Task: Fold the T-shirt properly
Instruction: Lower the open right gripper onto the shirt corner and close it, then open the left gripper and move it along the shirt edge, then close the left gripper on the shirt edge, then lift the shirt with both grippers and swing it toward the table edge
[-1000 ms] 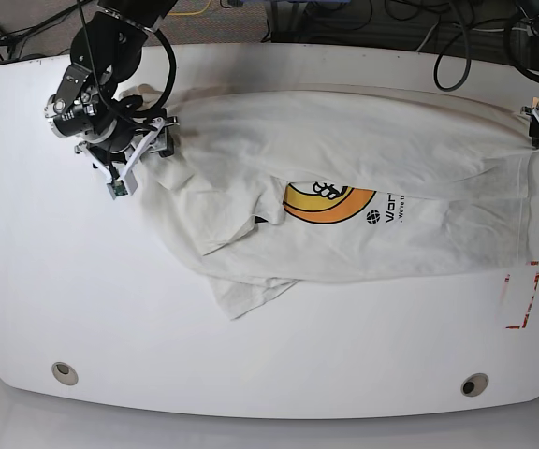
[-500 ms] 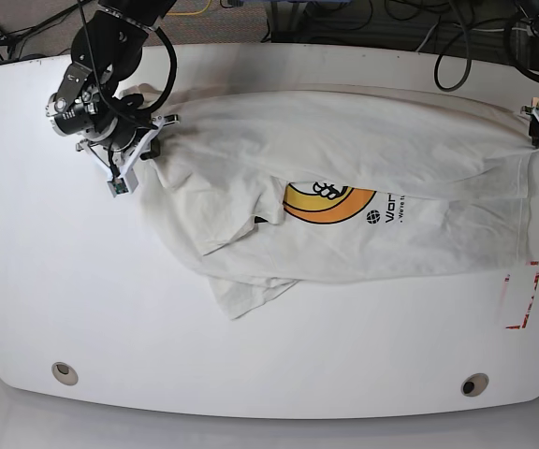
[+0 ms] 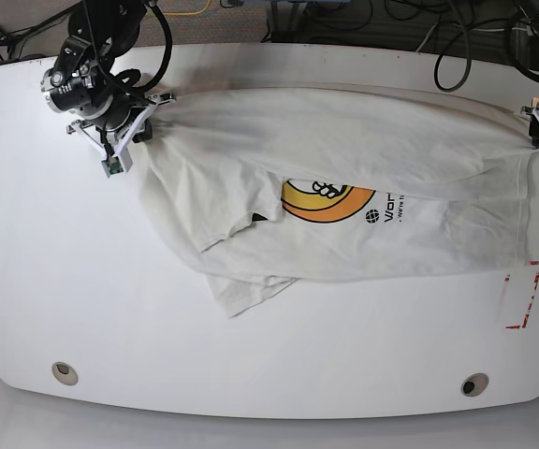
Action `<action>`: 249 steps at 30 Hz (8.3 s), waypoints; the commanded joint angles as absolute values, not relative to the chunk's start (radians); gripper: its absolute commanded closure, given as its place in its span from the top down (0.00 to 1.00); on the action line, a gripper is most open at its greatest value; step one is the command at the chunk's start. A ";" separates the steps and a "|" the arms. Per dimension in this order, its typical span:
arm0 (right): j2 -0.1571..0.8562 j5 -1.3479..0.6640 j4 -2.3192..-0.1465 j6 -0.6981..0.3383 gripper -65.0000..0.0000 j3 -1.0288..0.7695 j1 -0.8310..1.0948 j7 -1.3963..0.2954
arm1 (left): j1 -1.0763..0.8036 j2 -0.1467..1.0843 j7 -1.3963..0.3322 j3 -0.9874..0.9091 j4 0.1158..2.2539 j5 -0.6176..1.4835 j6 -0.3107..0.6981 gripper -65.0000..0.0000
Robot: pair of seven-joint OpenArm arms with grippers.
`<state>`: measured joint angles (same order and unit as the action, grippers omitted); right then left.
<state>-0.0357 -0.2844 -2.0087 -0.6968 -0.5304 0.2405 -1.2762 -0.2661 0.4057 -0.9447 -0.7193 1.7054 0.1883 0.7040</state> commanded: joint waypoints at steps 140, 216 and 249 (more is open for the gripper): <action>-0.054 -0.283 -1.980 -0.698 0.00 -0.533 0.246 -1.211 | 0.245 0.432 -0.914 -0.473 1.017 0.239 0.698 0.53; 0.216 -0.285 -1.709 -0.698 0.00 -0.518 -0.328 -1.216 | 0.524 0.406 -1.049 -0.466 1.721 0.236 0.698 0.00; 0.483 -0.289 -1.546 -0.698 0.00 -0.044 -1.310 -1.262 | 1.330 0.374 -1.053 -0.302 1.583 0.242 0.590 0.00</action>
<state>0.4702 -0.2852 -1.5295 -0.6998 -0.0780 -1.2480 -1.2716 1.2675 0.3695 -1.0725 -0.3019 1.6024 0.2398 0.6018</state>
